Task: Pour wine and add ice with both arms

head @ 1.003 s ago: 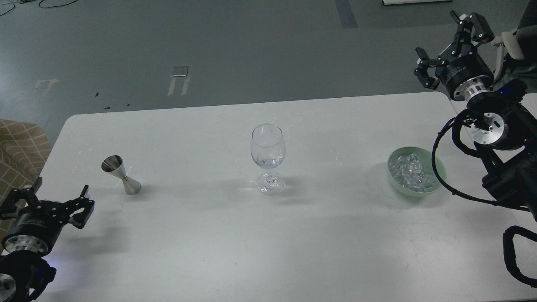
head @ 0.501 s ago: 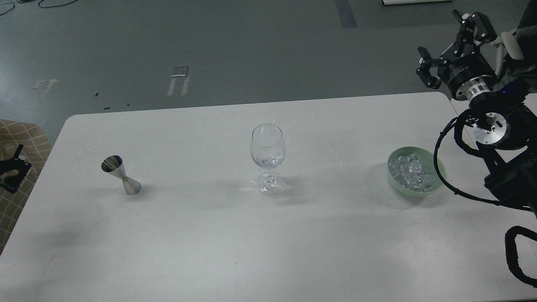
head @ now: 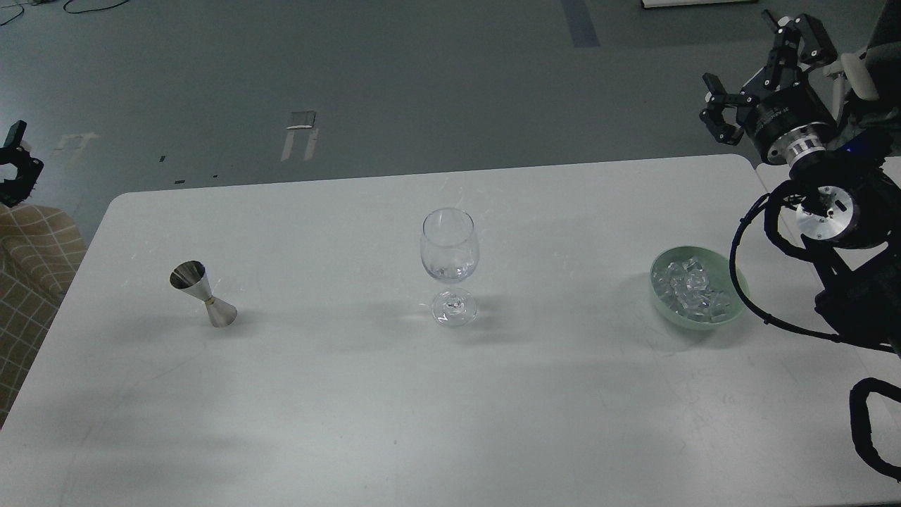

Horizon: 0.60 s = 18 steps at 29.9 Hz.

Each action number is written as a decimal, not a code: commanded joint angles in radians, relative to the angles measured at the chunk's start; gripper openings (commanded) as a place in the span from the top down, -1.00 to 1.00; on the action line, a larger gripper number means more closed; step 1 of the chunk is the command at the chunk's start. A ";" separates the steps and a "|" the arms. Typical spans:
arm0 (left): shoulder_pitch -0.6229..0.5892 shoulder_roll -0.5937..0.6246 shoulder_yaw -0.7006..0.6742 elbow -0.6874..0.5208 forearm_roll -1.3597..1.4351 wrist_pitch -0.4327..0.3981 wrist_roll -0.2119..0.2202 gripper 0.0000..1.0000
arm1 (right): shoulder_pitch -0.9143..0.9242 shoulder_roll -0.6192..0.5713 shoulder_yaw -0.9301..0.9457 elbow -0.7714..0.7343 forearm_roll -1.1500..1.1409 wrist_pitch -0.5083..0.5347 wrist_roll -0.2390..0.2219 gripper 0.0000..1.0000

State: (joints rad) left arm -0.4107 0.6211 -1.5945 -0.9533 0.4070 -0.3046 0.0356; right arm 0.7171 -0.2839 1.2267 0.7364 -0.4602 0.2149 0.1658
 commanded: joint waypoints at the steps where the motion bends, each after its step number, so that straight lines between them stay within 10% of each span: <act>1: -0.091 -0.009 0.154 0.062 0.091 0.012 -0.097 -0.95 | -0.001 0.000 0.000 0.000 0.000 0.000 0.001 -1.00; 8: -0.207 -0.009 0.450 0.130 0.156 0.056 -0.307 -0.95 | 0.001 -0.001 -0.007 0.001 -0.002 0.006 0.001 -1.00; 18: -0.327 -0.012 0.729 0.173 0.190 0.087 -0.309 -0.96 | 0.005 -0.015 -0.044 0.003 -0.044 0.008 0.001 -1.00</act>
State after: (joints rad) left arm -0.7069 0.6134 -0.8971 -0.7915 0.6028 -0.2325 -0.2821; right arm 0.7209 -0.2867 1.2048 0.7395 -0.4826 0.2231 0.1674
